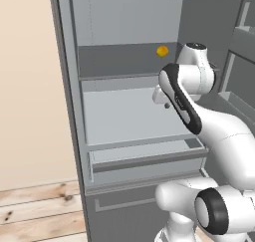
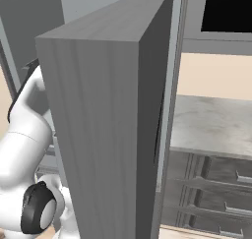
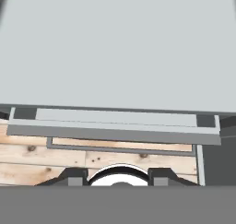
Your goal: Fully open the fridge drawer.
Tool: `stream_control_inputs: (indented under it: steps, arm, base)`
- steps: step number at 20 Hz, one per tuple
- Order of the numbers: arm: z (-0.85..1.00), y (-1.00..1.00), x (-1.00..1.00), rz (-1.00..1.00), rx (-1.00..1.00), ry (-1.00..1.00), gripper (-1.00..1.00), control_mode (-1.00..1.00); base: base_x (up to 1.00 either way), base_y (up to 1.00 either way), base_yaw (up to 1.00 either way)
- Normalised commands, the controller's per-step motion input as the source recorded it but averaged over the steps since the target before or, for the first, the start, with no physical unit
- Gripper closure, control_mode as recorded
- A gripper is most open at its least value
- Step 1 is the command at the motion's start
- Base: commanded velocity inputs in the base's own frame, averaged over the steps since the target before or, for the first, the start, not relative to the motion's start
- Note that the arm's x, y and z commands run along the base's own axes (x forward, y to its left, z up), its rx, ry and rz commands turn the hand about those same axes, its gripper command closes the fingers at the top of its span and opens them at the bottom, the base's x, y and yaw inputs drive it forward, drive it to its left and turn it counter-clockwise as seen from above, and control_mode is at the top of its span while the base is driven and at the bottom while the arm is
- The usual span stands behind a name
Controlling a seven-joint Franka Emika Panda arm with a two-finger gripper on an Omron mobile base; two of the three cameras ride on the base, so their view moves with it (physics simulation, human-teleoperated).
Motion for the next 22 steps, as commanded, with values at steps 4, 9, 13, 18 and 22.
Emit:
stream_control_inputs:
  steps: [4,9,13,18,22]
  arm:
    - [-0.01,0.14,0.00,0.00,-0.02,0.00,-1.00,-1.00]
    - [-0.04,0.05,0.00,0.00,0.00,0.00,-1.00,-1.00]
    - [-0.18,0.02,0.00,0.00,-0.01,0.00,-1.00,-1.00]
    - [-0.42,0.07,0.00,0.00,-0.07,0.00,-1.00,-1.00]
    - [-0.40,0.00,0.00,0.00,-0.04,0.00,-1.00,-1.00]
  base:
    - [0.00,0.00,0.00]
    - [0.00,0.00,0.00]
    - [0.00,0.00,0.00]
    - [0.00,0.00,0.00]
    - [0.00,0.00,0.00]
